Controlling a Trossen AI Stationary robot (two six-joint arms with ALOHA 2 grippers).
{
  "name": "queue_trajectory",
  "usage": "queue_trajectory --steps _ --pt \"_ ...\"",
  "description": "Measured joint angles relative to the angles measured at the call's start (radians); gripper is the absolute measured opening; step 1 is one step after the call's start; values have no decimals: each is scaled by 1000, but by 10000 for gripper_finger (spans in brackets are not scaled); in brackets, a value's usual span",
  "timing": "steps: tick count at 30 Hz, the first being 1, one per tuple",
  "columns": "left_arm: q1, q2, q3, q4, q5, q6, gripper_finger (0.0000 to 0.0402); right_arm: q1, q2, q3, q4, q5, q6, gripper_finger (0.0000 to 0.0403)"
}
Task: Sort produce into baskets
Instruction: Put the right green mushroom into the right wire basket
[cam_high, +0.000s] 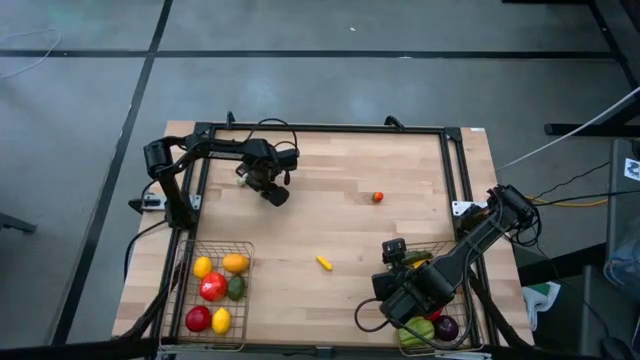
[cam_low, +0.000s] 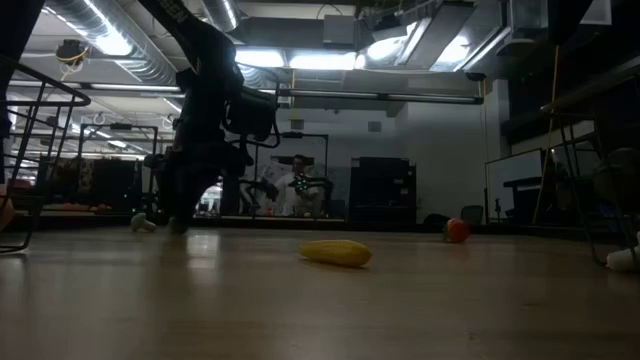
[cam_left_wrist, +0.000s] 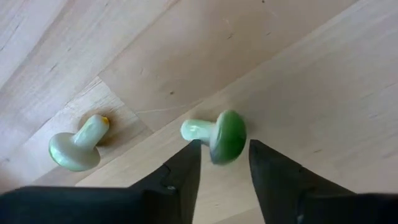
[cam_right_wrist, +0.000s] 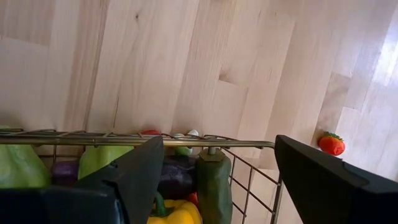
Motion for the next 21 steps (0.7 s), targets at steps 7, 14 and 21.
queue_trajectory --steps 7,14,21 --pt "0 0 0 4 0 -1 84 0 0 0 0 0 0 305" --pt "0 -2 1 3 1 -2 59 0 0 0 0 0 0 305" --pt "0 -1 40 3 94 32 59 0 0 0 0 22 0 305"
